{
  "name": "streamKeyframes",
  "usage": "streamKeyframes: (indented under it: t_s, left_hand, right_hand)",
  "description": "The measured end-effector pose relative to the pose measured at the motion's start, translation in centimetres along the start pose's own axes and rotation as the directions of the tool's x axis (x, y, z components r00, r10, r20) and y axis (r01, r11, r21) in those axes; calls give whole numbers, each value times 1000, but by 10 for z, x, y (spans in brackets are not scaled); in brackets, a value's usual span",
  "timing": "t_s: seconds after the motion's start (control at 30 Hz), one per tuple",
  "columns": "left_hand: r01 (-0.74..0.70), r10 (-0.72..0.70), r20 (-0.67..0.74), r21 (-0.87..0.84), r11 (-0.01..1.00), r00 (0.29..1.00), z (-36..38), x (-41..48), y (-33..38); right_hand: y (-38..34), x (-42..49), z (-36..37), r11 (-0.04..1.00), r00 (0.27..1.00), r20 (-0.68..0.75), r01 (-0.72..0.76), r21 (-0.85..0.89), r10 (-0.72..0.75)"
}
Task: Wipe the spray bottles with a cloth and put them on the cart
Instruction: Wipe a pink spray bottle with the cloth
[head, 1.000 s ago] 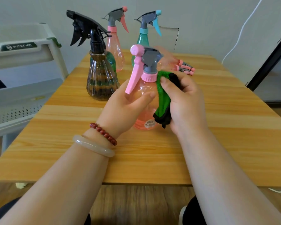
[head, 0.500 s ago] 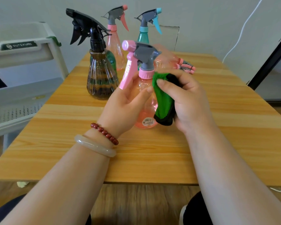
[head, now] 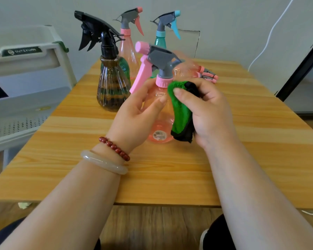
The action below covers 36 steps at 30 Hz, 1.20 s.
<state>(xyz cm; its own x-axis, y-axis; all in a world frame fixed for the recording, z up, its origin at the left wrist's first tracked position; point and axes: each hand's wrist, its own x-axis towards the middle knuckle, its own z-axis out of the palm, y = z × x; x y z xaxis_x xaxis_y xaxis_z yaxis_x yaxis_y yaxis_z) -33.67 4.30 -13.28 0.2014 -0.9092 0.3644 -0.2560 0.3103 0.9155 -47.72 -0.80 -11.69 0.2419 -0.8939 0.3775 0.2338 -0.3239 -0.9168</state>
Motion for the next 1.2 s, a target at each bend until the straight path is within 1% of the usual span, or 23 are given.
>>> streamKeyframes:
  t_s: [0.07, 0.13, 0.2, 0.3, 0.37, 0.43, 0.53, 0.7, 0.77, 0.87, 0.9, 0.97, 1.03, 1.1, 1.17, 1.2]
  left_hand:
    - [-10, 10, 20, 9, 1000, 1000, 1, -1, 0]
    - [-12, 12, 10, -26, 1000, 1000, 4, -1, 0]
    - [7, -7, 0, -50, 999, 1000, 7, -1, 0]
    - [39, -39, 7, -41, 998, 999, 9, -1, -1]
    - [24, -24, 0, 25, 999, 1000, 10, 0, -3]
    - [5, -6, 7, 118, 993, 1000, 11, 0, -4]
    - [-8, 7, 5, 154, 988, 1000, 12, 1, -5]
    - [-1, -1, 20, 116, 993, 1000, 12, 1, -5]
    - [4, -6, 13, 119, 993, 1000, 12, 1, -5]
    - [6, -5, -6, 131, 991, 1000, 11, 1, -5]
    - [5, -4, -8, 133, 991, 1000, 11, 1, -6]
    - [10, -10, -3, 140, 990, 1000, 12, 2, -6]
    - [4, -5, 4, 132, 991, 1000, 12, 2, -5]
    - [8, -9, 4, 132, 991, 1000, 11, 2, -6]
    - [15, -16, 5, 159, 987, 1000, 10, 1, -7]
    - [18, -19, 4, 165, 986, 1000, 10, 1, -7]
  right_hand:
    - [3, 3, 1, 997, 994, -113, -23, -70, 15]
    - [5, 4, 4, 995, 986, -163, -45, -91, 30]
    - [6, 1, 6, 998, 989, -147, -28, -54, 20]
    - [4, -2, 8, 999, 994, -109, -24, 35, 27]
    - [6, -1, 7, 998, 993, -103, -53, 19, 55]
    - [8, 0, 6, 993, 987, -119, -114, -23, 111]
    - [6, 1, 4, 980, 971, -154, -192, -43, 184]
    - [0, 2, 7, 990, 979, -170, -125, -72, 111]
    - [7, 1, 6, 975, 970, -199, -170, -146, 139]
    - [14, 0, 1, 933, 936, -224, -313, -180, 271]
    - [13, 0, 0, 924, 929, -229, -334, -184, 290]
    - [7, 0, 2, 942, 939, -229, -296, -155, 258]
    - [-1, -2, 8, 974, 960, -219, -199, -106, 173]
    - [-3, -5, 14, 982, 970, -211, -150, -117, 124]
    - [2, -6, 13, 968, 959, -240, -192, -161, 150]
    - [5, -6, 10, 958, 949, -254, -234, -167, 187]
